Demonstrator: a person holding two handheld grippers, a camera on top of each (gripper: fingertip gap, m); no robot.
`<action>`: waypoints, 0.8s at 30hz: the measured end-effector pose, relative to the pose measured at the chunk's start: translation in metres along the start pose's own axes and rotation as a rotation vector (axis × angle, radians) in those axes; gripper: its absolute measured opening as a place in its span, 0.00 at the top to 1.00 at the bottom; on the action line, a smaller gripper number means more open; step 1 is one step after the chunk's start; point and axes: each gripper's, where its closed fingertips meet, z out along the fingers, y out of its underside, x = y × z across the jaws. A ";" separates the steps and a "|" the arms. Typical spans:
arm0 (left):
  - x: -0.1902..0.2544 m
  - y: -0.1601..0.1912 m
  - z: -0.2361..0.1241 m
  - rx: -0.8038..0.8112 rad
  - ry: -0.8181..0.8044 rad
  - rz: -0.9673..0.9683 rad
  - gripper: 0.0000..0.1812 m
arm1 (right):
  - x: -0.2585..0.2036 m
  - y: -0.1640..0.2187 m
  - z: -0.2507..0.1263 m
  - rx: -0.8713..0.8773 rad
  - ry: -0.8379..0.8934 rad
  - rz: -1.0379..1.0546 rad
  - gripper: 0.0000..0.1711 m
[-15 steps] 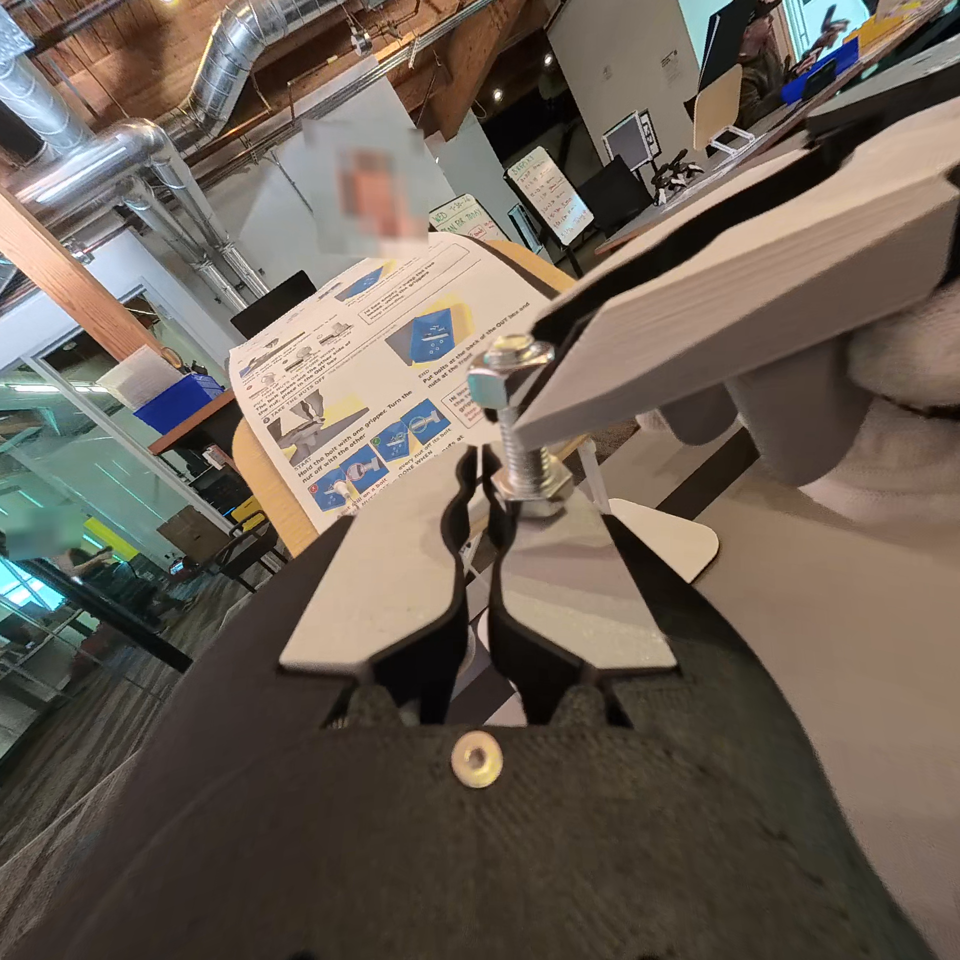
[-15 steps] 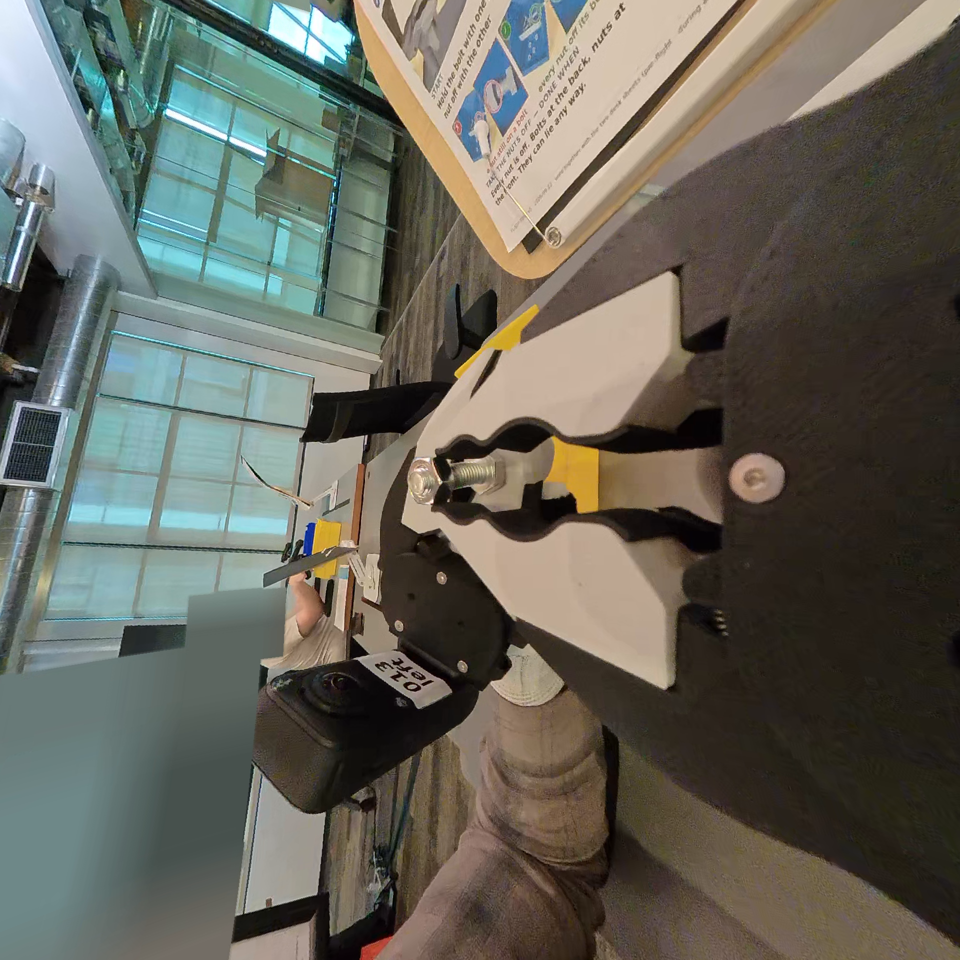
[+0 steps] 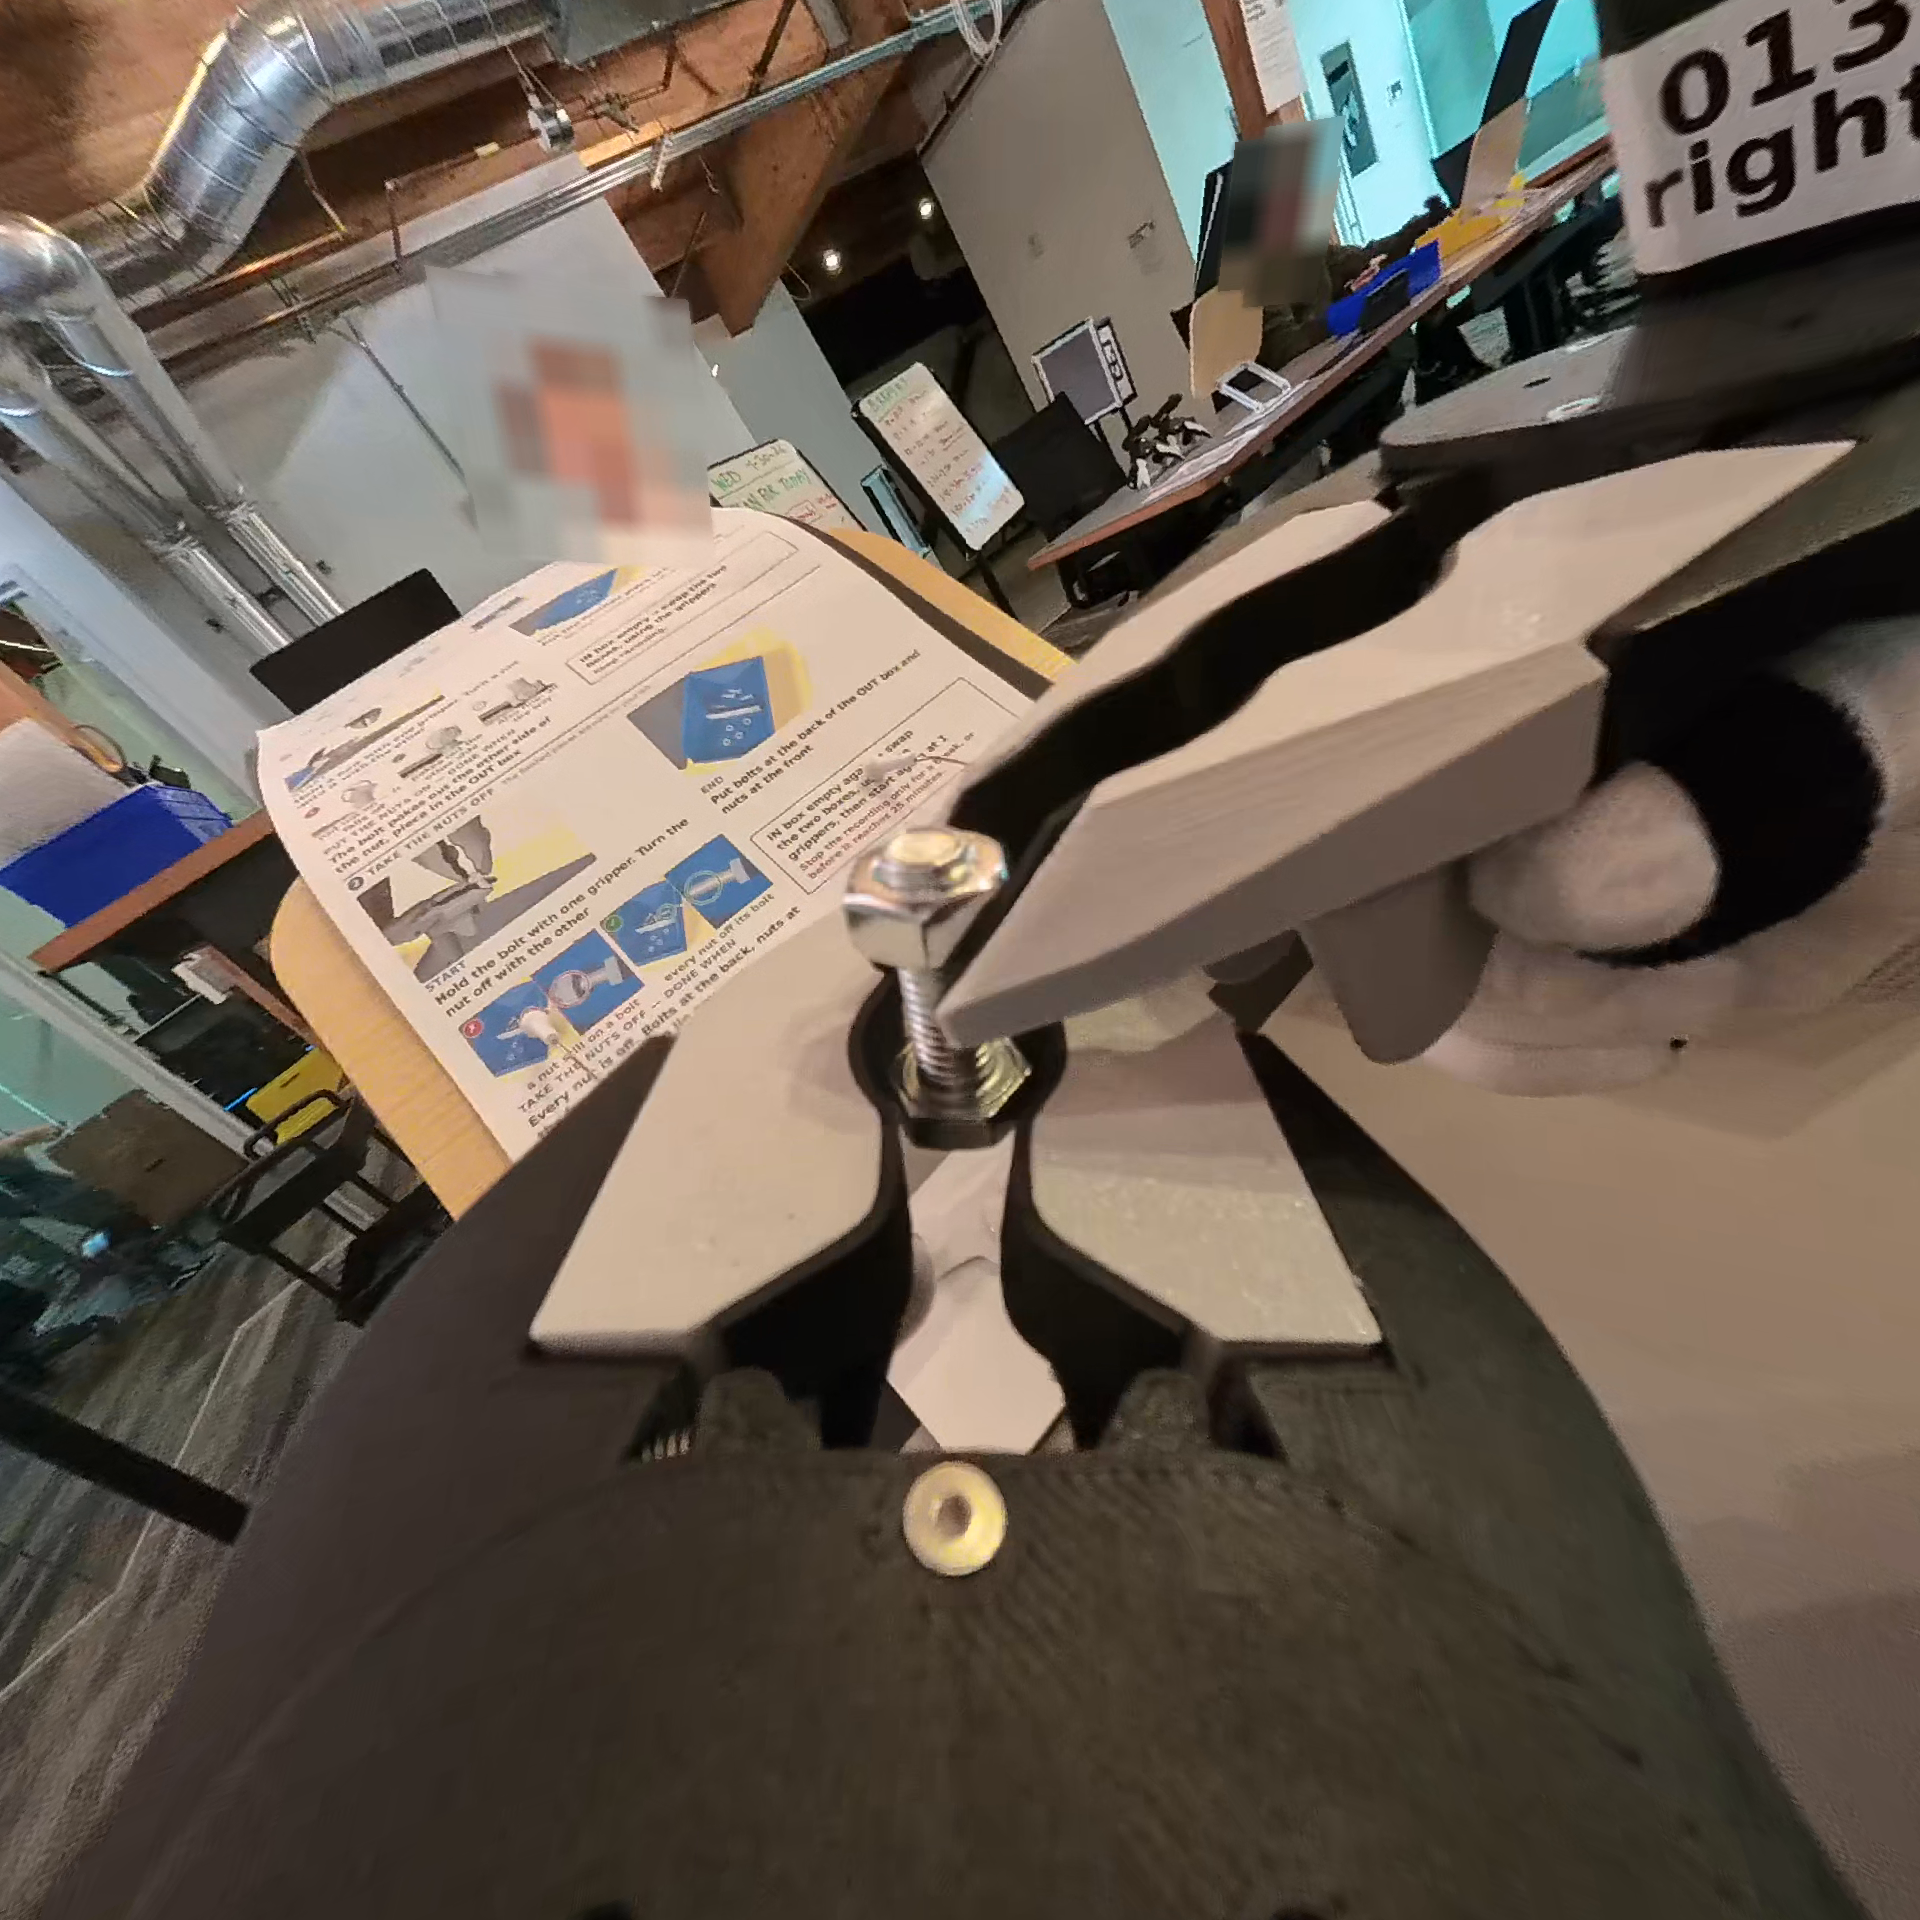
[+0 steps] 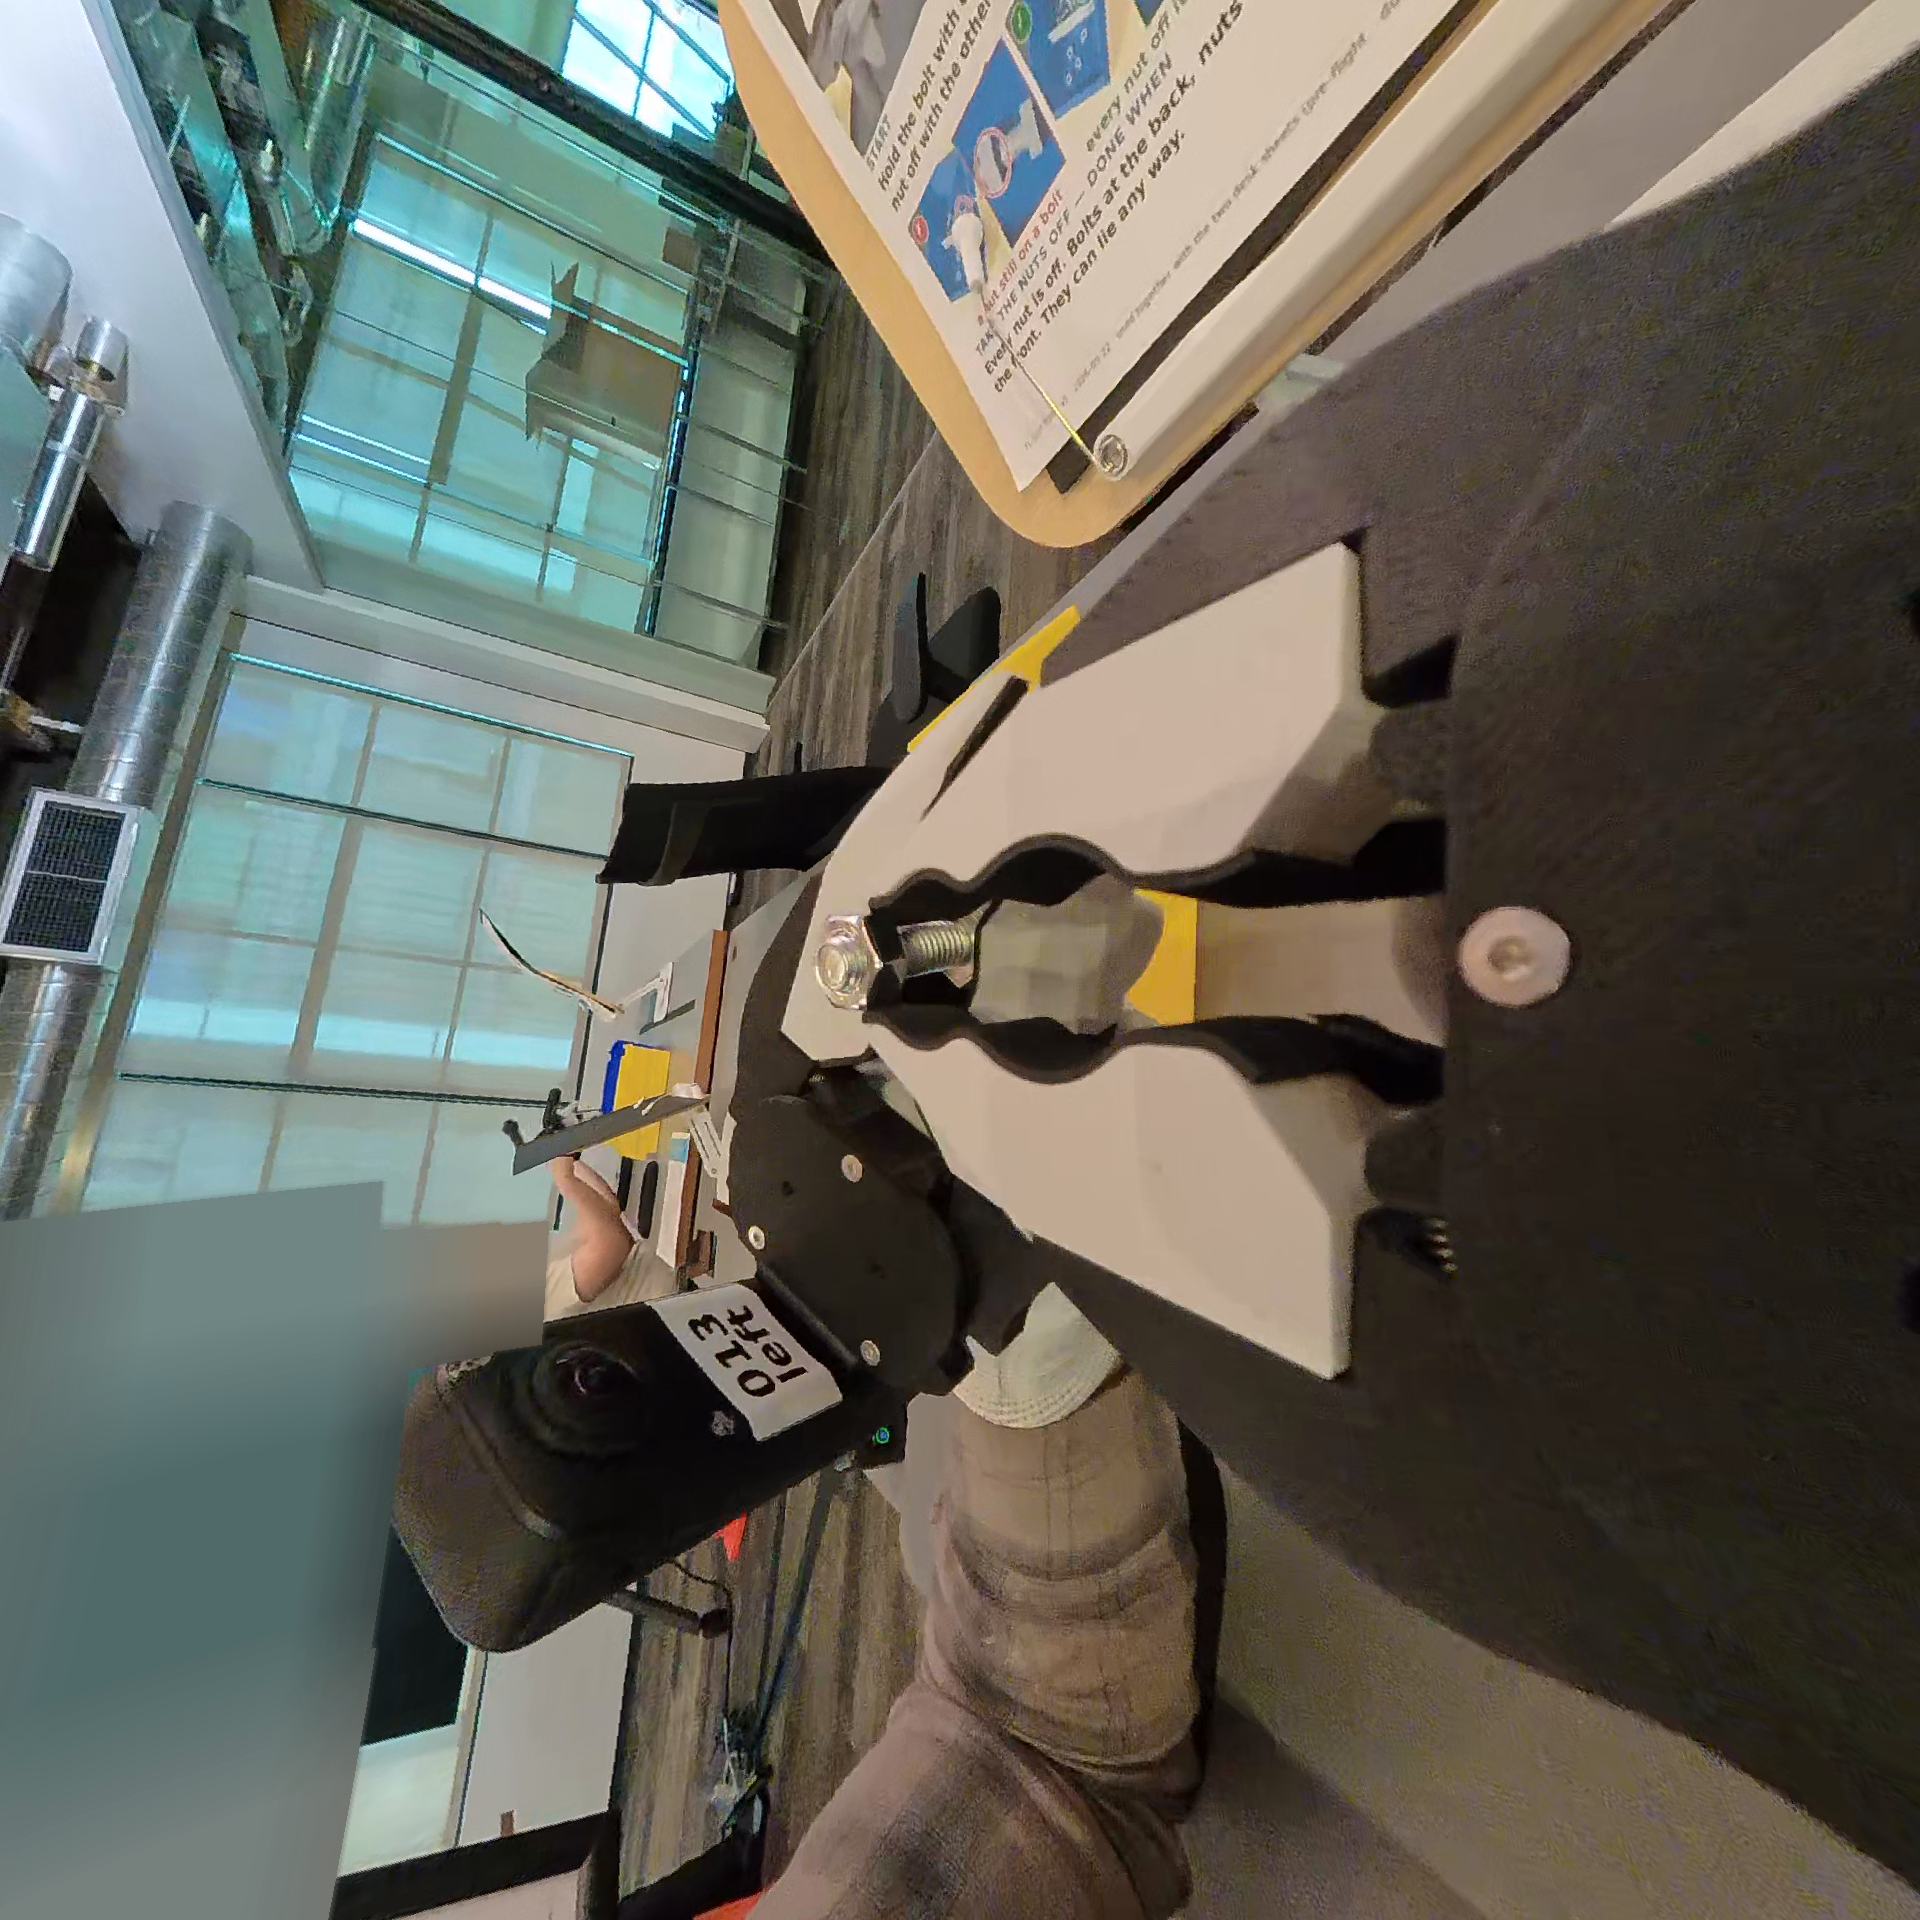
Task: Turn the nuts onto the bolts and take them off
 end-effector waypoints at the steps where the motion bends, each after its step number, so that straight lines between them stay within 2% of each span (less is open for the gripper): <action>1: -0.001 0.000 0.000 -0.002 -0.005 0.005 0.92 | 0.001 0.000 0.000 -0.001 0.002 -0.007 0.91; 6: 0.001 -0.003 -0.001 0.008 0.000 0.006 0.92 | -0.001 -0.003 -0.003 0.039 -0.021 -0.008 0.91; 9: 0.001 -0.003 -0.001 0.010 0.008 -0.010 0.88 | -0.004 -0.008 -0.003 0.100 -0.058 0.040 0.92; 14: 0.003 -0.008 -0.002 0.028 0.017 -0.010 0.93 | -0.008 -0.013 -0.006 0.140 -0.078 0.031 0.91; 24: 0.006 -0.008 -0.004 0.040 0.055 -0.009 0.94 | -0.011 -0.012 -0.006 0.086 -0.067 -0.029 0.91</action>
